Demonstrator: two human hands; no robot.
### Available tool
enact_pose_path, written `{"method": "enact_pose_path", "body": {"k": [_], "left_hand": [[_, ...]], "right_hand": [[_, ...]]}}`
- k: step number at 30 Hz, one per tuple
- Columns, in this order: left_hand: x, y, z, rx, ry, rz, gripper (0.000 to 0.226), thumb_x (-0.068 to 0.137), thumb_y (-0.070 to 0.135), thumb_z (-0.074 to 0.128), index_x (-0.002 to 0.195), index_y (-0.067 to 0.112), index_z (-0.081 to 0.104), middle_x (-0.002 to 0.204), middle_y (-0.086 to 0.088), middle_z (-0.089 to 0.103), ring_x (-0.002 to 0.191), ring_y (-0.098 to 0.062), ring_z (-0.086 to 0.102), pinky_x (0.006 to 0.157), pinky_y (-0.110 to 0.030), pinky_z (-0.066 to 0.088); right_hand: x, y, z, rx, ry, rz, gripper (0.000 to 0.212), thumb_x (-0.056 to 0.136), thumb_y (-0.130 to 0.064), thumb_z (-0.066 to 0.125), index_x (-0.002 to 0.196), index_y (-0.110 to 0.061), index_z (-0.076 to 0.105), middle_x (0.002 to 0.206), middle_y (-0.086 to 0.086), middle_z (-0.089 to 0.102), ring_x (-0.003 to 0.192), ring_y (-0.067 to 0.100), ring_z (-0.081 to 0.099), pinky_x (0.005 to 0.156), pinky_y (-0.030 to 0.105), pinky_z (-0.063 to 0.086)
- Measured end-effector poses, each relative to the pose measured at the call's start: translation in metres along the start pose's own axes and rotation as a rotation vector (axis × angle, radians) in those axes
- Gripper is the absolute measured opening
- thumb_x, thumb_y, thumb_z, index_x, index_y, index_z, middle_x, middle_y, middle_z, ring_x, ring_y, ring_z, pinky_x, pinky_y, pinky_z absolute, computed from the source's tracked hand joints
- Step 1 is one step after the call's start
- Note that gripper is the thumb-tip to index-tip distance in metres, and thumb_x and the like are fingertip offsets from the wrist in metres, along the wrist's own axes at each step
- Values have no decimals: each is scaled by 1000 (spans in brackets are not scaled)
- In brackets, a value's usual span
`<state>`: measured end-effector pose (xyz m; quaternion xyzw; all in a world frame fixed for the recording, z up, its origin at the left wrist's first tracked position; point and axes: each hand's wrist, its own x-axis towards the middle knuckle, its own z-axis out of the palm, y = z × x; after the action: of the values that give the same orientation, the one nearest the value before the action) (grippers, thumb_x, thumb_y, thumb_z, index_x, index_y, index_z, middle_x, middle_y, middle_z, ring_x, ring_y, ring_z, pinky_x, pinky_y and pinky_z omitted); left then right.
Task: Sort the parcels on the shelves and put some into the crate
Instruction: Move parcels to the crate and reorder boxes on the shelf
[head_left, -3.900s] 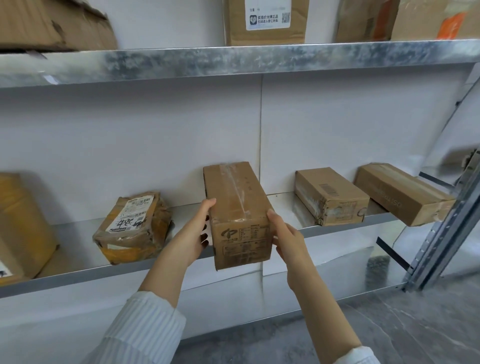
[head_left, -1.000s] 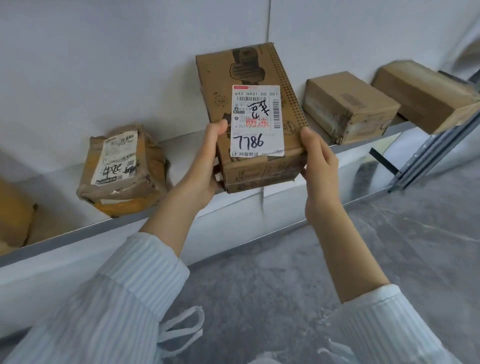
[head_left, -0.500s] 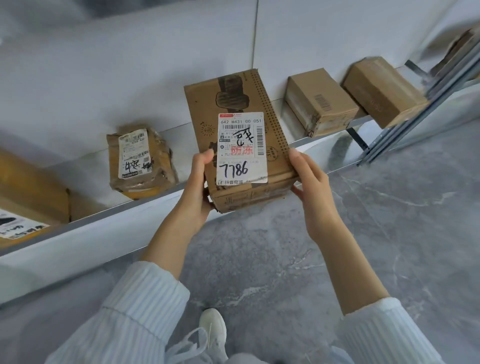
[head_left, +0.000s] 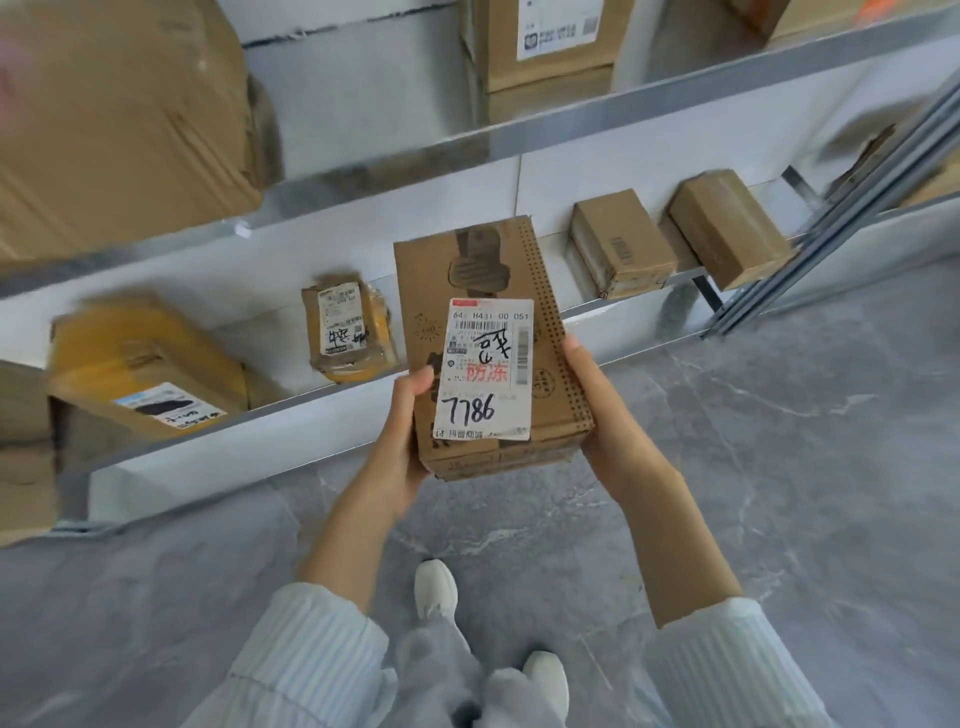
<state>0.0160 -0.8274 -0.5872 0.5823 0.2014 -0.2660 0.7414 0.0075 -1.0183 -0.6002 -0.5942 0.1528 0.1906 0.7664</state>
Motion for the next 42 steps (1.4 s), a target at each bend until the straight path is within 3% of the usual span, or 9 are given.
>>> {"method": "enact_pose_path", "body": {"k": [6, 10, 13, 17, 20, 27, 31, 35, 42], "left_hand": [[-99, 24, 9, -79, 52, -12, 51, 71, 56, 49, 112, 29, 66, 111, -2, 72, 103, -19, 67, 92, -40, 48], [-156, 42, 10, -167, 95, 8, 45, 88, 53, 42, 120, 27, 62, 116, -5, 70, 107, -23, 66, 96, -43, 47], [-186, 56, 10, -223, 98, 55, 47, 86, 53, 45, 121, 27, 62, 117, -5, 69, 113, -26, 63, 101, -47, 44], [-229, 77, 3, -315, 173, 146, 52, 77, 51, 49, 120, 24, 62, 114, -5, 71, 109, -25, 65, 100, -46, 45], [-265, 91, -11, -369, 234, 229, 40, 88, 44, 44, 117, 24, 63, 109, -3, 73, 98, -20, 69, 90, -41, 50], [-349, 118, -57, -501, 365, 405, 42, 92, 42, 39, 124, 23, 59, 115, -4, 70, 102, -21, 68, 88, -41, 49], [-395, 127, -90, -515, 446, 479, 47, 90, 44, 40, 129, 23, 56, 117, -4, 70, 106, -22, 67, 88, -41, 49], [-447, 127, -138, -560, 531, 553, 45, 86, 45, 44, 123, 25, 61, 117, -5, 69, 108, -24, 66, 93, -43, 47], [-534, 110, -239, -591, 681, 569, 41, 93, 43, 41, 124, 24, 59, 110, -4, 72, 100, -22, 69, 86, -41, 50]], "right_hand": [[-72, -36, 26, 19, -33, 41, 84, 75, -69, 64, 145, -33, 36, 133, -9, 61, 124, 12, 56, 111, 44, 35], [-111, -69, 60, 48, -52, 28, 72, 77, -60, 64, 138, -26, 48, 126, -1, 66, 116, 17, 63, 106, 43, 42], [-127, -94, 78, 38, -65, 2, 65, 79, -56, 62, 136, -26, 50, 124, 0, 67, 114, 18, 64, 103, 43, 44], [-148, -121, 111, 37, -127, -13, 71, 75, -56, 65, 137, -24, 49, 123, 1, 67, 113, 18, 65, 101, 41, 46], [-161, -134, 144, 27, -210, -1, 77, 71, -59, 68, 137, -24, 48, 125, 2, 66, 115, 21, 63, 102, 44, 45], [-190, -163, 244, 17, -404, 42, 77, 67, -54, 74, 135, -25, 51, 123, 5, 67, 112, 23, 65, 99, 41, 48], [-211, -172, 304, 67, -458, 75, 40, 75, -35, 71, 111, -21, 62, 111, 8, 72, 98, 22, 70, 86, 35, 56], [-240, -164, 375, 39, -566, 118, 63, 72, -39, 72, 129, -18, 57, 117, 10, 70, 109, 27, 67, 97, 41, 51], [-287, -117, 501, 20, -683, 192, 59, 78, -37, 68, 131, -14, 57, 118, 10, 69, 110, 27, 66, 90, 37, 55]]}}
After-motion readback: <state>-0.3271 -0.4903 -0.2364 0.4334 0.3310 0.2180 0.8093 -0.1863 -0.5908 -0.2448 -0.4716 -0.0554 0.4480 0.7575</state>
